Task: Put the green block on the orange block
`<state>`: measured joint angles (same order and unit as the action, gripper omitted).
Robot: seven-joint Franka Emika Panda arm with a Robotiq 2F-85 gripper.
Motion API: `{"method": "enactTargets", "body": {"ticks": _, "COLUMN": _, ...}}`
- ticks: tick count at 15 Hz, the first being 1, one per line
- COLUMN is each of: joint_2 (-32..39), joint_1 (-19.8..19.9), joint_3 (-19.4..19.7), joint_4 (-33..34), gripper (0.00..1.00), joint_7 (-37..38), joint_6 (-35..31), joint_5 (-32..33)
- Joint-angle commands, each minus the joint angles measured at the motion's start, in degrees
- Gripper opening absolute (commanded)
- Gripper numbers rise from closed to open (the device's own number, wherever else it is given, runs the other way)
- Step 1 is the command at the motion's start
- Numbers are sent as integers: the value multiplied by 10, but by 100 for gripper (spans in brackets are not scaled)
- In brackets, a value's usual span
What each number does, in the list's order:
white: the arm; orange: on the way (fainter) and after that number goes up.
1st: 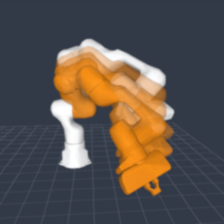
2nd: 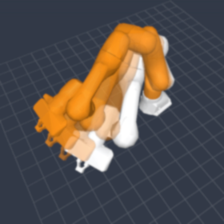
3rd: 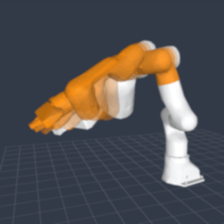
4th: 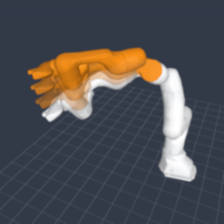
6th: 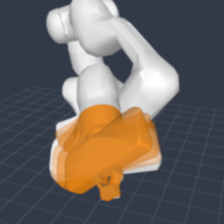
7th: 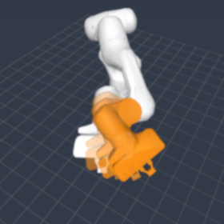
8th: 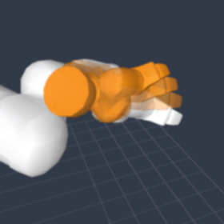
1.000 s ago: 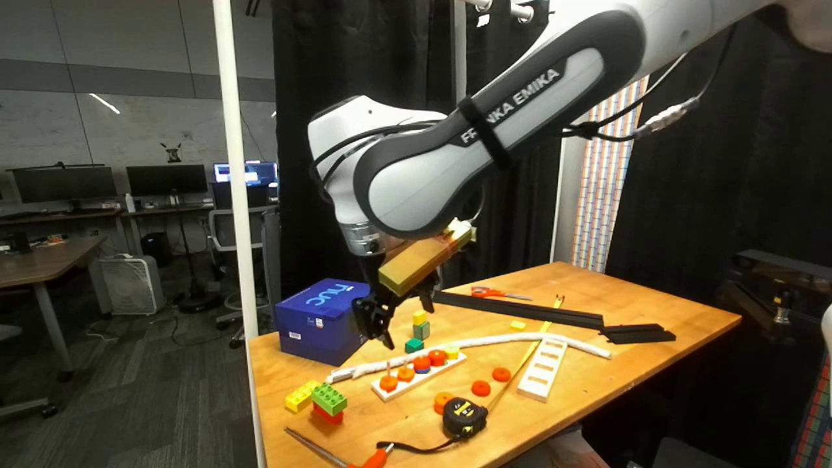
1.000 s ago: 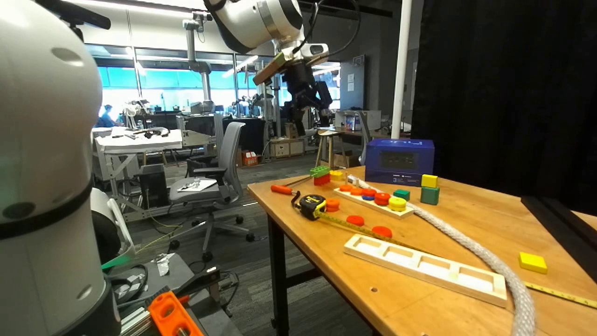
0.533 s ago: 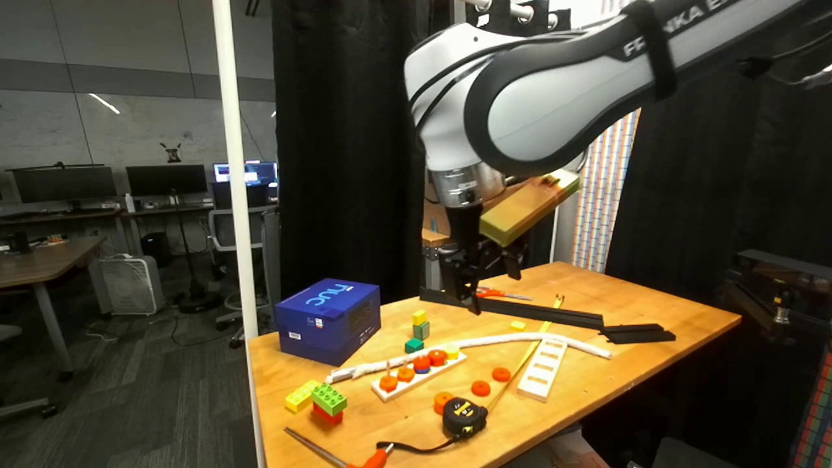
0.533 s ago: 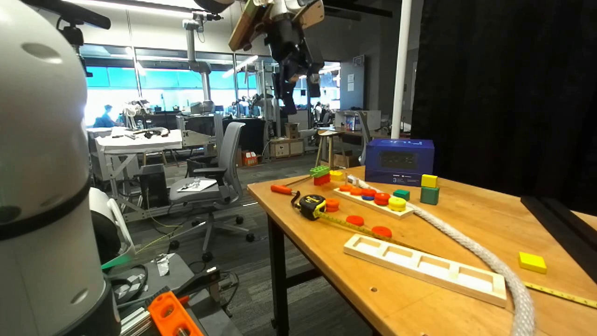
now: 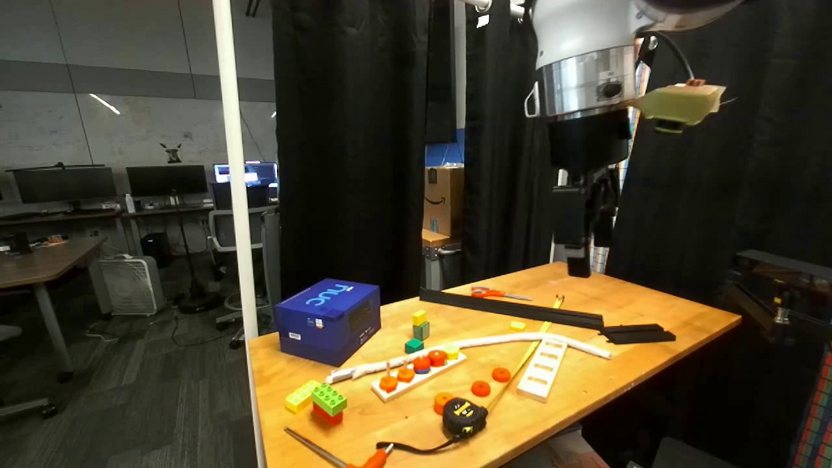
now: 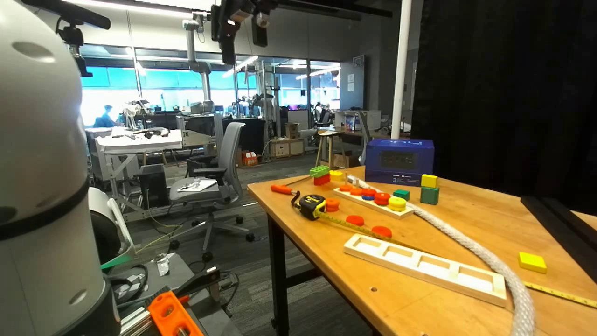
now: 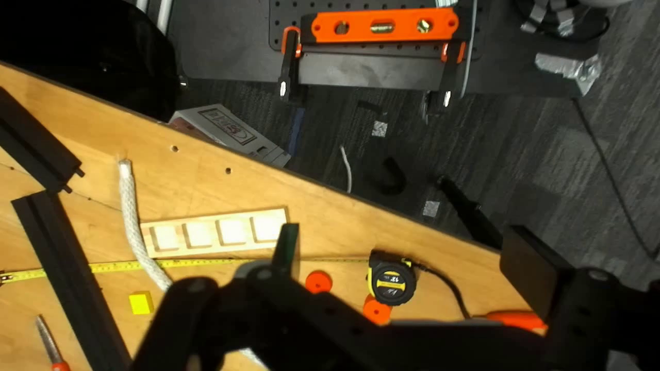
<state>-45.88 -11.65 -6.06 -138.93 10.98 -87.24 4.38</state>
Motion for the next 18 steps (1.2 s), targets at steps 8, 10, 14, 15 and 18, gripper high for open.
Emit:
{"method": "enactTargets", "body": {"ticks": 8, "joint_2": -164, "joint_1": 20, "joint_3": 9, "joint_4": -45, "gripper": 100, "joint_7": -75, "joint_6": 24, "joint_5": -65}}
{"method": "enactTargets", "body": {"ticks": 10, "joint_2": -139, "joint_1": 24, "joint_3": 1, "joint_4": -30, "gripper": 100, "joint_7": -80, "joint_6": 42, "joint_5": -57}}
{"method": "enactTargets", "body": {"ticks": 14, "joint_2": -165, "joint_1": 37, "joint_3": 2, "joint_4": -48, "gripper": 100, "joint_7": -75, "joint_6": 28, "joint_5": -60}}
{"method": "enactTargets", "body": {"ticks": 15, "joint_2": -166, "joint_1": 37, "joint_3": 2, "joint_4": -49, "gripper": 100, "joint_7": -74, "joint_6": 27, "joint_5": -60}}
{"method": "enactTargets", "body": {"ticks": 18, "joint_2": -166, "joint_1": 37, "joint_3": 2, "joint_4": -51, "gripper": 100, "joint_7": -73, "joint_6": 26, "joint_5": -61}}
